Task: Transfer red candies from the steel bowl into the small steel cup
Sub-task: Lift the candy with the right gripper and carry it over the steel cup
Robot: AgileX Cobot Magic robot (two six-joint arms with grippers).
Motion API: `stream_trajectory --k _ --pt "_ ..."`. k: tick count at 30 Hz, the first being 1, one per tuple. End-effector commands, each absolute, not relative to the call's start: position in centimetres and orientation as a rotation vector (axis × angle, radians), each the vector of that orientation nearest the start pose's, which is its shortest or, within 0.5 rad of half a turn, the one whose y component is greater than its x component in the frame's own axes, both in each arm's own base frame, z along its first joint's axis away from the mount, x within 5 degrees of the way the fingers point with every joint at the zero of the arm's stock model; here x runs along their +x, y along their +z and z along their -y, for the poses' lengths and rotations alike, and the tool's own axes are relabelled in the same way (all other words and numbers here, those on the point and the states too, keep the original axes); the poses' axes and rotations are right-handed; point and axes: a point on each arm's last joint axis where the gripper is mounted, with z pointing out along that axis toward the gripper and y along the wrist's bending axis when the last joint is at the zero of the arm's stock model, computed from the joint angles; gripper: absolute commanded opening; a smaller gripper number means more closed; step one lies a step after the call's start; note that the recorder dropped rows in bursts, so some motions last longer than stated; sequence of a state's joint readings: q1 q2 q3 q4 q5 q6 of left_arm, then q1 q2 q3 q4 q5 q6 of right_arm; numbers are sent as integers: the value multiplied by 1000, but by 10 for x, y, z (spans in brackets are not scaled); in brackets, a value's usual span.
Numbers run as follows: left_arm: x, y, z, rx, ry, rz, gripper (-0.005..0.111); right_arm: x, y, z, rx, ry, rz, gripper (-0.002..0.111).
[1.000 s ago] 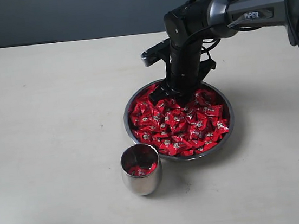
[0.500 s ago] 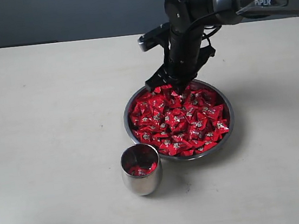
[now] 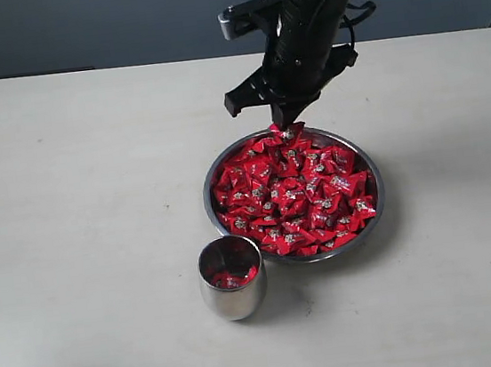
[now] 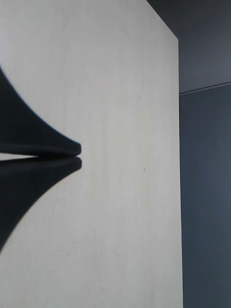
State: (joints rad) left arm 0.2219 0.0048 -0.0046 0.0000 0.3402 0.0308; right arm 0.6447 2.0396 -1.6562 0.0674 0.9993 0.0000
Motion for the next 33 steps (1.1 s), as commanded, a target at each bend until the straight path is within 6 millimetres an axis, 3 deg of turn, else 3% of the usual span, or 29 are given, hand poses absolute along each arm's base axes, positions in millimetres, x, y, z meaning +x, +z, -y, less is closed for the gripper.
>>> stream_trajectory --k 1,8,13,21,25,33 --pt "53 183 -11 -174 169 -1808 0 326 229 -273 -908 260 -2737 -1" --pt "53 183 -11 -174 169 -1808 0 279 235 -292 -1025 313 -2622 -1" --pt "53 183 -11 -174 169 -1808 0 251 238 -291 -1068 345 -2567 -1" --pt "53 183 -11 -174 169 -1808 0 209 225 -305 -1178 413 -2579 -1" --pt "53 183 -11 -174 169 -1808 0 196 224 -315 -1241 417 -2550 -1" --pt "53 183 -11 -174 169 -1808 0 197 214 -316 -1265 379 -2570 -1"
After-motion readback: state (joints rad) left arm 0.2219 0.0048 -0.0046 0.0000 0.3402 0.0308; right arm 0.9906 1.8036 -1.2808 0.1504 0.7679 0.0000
